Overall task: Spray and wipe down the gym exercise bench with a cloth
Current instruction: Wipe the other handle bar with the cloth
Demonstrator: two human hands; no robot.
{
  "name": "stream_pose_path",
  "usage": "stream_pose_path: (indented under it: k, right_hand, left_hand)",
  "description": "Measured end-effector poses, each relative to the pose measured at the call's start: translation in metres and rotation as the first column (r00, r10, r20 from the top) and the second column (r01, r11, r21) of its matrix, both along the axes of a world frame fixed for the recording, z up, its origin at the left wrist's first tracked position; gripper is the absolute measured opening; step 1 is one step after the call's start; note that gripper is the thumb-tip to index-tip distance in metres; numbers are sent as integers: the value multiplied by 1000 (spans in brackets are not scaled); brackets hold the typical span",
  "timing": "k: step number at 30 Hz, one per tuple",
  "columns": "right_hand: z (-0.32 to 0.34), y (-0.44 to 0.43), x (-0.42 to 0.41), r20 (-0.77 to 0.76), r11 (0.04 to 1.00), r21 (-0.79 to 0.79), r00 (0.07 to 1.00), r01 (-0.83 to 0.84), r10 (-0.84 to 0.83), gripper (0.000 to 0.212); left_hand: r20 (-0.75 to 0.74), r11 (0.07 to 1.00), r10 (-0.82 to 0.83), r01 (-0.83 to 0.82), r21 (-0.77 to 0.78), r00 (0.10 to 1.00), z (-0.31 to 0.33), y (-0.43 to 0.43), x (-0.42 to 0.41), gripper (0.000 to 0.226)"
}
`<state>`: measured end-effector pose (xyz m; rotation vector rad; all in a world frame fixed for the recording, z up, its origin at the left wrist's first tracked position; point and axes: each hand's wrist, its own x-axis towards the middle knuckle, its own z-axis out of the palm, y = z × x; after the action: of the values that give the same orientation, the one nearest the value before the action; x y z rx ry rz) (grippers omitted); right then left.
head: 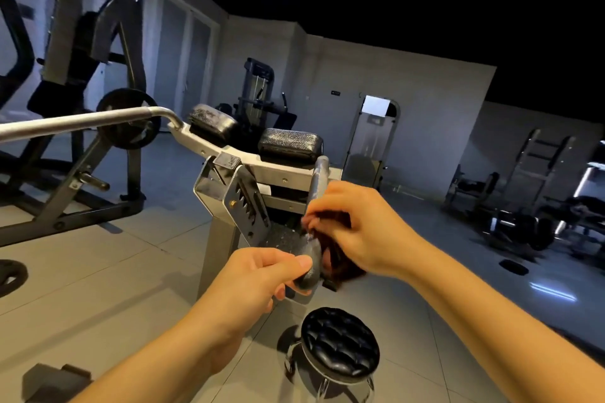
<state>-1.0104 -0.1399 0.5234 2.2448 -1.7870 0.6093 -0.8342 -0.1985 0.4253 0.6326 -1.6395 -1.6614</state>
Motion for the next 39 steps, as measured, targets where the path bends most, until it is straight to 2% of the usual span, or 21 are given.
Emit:
stream_pose_path:
  k: [2, 5, 9, 11, 13, 16, 18, 21, 26, 30, 32, 35, 37, 39]
  right_hand:
    - [16, -44, -21, -23, 993, -34, 993, 114, -115, 16]
    - [41, -117, -61, 28, 957, -88, 961, 278, -277, 19]
    - [39, -147, -69, 30, 920, -121, 928, 372, -371, 21]
    - [28, -117, -55, 82, 943, -106, 947, 317, -309, 20]
    - [14, -65, -31, 107, 981, -62, 979, 182, -175, 19]
    - [-8, 13, 9, -9, 999, 35, 1000, -14, 14, 17]
    - [-12, 30, 17, -95, 997, 53, 994, -53, 58, 17]
    - [6, -4, 3, -148, 1000, 5, 989, 22, -21, 18]
    - [58, -126, -48, -255, 950, 40, 922, 311, -292, 27]
    - [60, -149, -53, -301, 923, 63, 889, 380, -345, 24]
    - [55, -124, -46, -274, 939, 95, 915, 331, -295, 23]
    - [43, -59, -12, -268, 965, 226, 961, 137, -73, 19]
    - [33, -21, 10, -271, 937, 347, 960, 26, 74, 17]
    - [29, -10, 14, -247, 923, 383, 960, -26, 130, 16]
  left_hand:
    - [1, 1000, 0, 0, -6, 1000, -1, -1, 0, 26]
    - [-10, 1000, -14, 14, 10, 1000, 0, -2, 0, 28]
    - [-8, 1000, -12, 12, -12, 1000, 3, -4, 1, 27]
    - [-10, 1000, -14, 13, -18, 1000, 2, -2, 2, 27]
    - [-10, 999, -14, 13, -31, 1000, 1, 0, 2, 26]
    - [-20, 1000, -4, 4, 0, 1000, -2, 1, -1, 24]
    - [-43, 999, -6, 8, 36, 999, -2, 1, -3, 22]
    - [-50, 1000, 3, -2, 26, 999, -1, 3, -5, 24]
    - [-33, 1000, 7, -7, 1, 999, -3, 2, -6, 24]
    - [22, 999, 46, -45, -26, 999, -5, 4, -10, 24]
    - [11, 999, 48, -47, -10, 999, -5, 6, -11, 25]
    - [-36, 998, 62, -61, 28, 997, -7, 8, -13, 25]
    - [-65, 996, 63, -58, 74, 996, -6, 10, -15, 25]
    - [-82, 992, 68, -59, 111, 994, -6, 10, -16, 23]
